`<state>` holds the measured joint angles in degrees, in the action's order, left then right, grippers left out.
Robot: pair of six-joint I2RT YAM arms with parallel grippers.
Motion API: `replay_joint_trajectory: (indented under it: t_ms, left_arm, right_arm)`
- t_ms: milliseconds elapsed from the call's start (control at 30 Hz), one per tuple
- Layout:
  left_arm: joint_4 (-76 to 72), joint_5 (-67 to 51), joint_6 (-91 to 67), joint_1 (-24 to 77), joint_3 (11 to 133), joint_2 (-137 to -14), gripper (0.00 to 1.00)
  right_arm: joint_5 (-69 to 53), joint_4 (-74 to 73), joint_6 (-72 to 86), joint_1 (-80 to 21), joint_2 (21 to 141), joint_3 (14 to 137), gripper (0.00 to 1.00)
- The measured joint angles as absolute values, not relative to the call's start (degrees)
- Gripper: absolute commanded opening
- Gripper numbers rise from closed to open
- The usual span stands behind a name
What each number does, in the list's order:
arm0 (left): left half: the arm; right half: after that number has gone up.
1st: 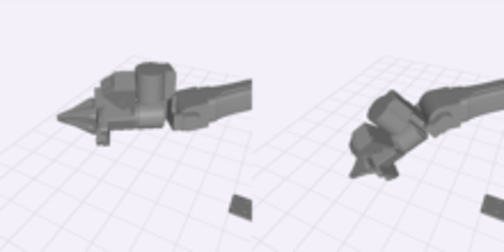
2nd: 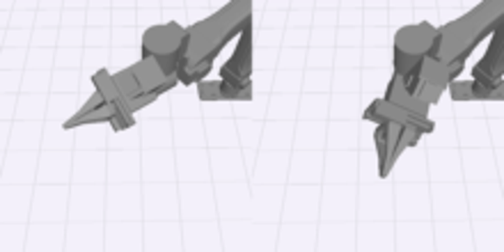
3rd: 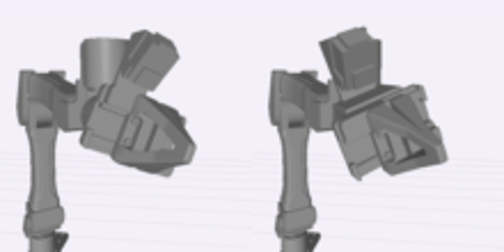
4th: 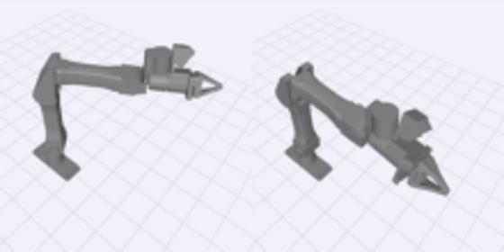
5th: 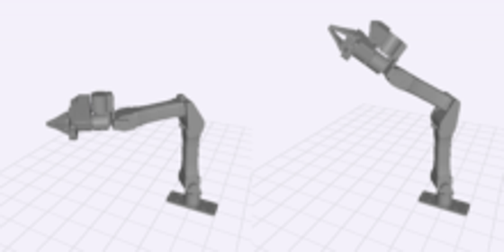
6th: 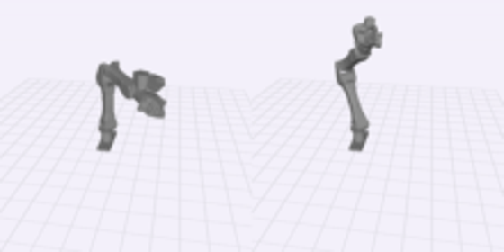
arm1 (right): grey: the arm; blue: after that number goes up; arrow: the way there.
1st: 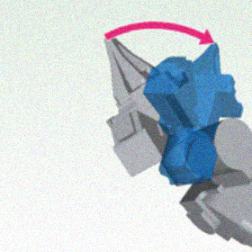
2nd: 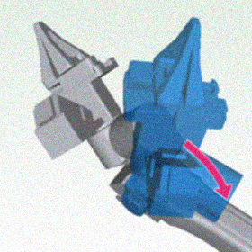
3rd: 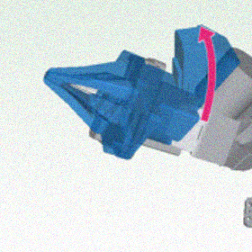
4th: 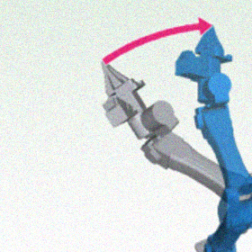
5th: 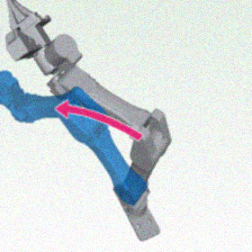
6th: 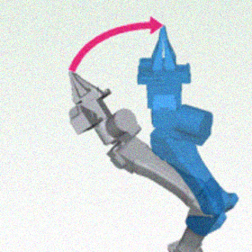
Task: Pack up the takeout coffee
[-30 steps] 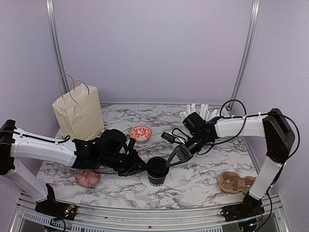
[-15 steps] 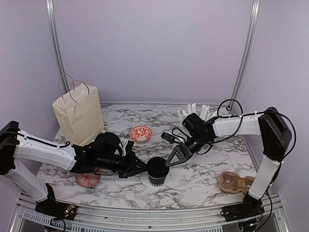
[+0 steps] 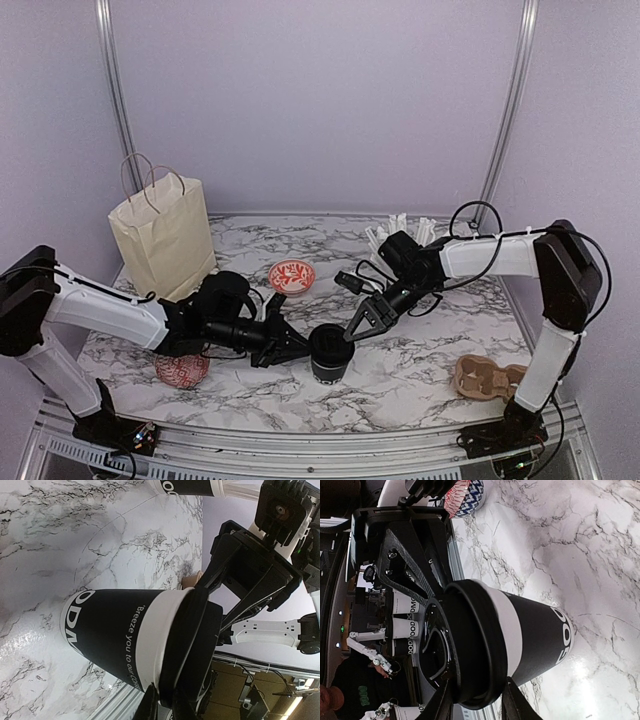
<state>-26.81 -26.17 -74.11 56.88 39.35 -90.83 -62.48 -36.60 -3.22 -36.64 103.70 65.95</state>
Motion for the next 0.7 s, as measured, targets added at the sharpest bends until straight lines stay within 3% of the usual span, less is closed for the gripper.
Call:
replay_joint_trajectory:
  t_ms: [67, 133, 300, 700]
  left_arm:
    - [-26.98, -26.44, -74.06, 56.84, 39.38, -91.02, 0.23]
    - [-27.55, -27.35, -73.89, 56.64, 39.40, -91.79, 0.25]
    - [-34.61, -30.46, -75.35, 56.45, 37.76, -94.24, 0.17]
    - [-46.72, -31.20, -78.22, 56.75, 33.65, -96.16, 0.15]
  right_arm:
    - [-62.52, -36.71, -3.22, -36.64, 104.01, 66.02, 0.31]
    - [-62.98, -36.97, -3.22, -36.42, 104.36, 66.19, 0.31]
    - [-64.34, -36.88, -3.22, -35.75, 105.14, 66.24, 0.31]
    - [-66.41, -35.86, -3.22, -35.70, 106.52, 66.72, 0.31]
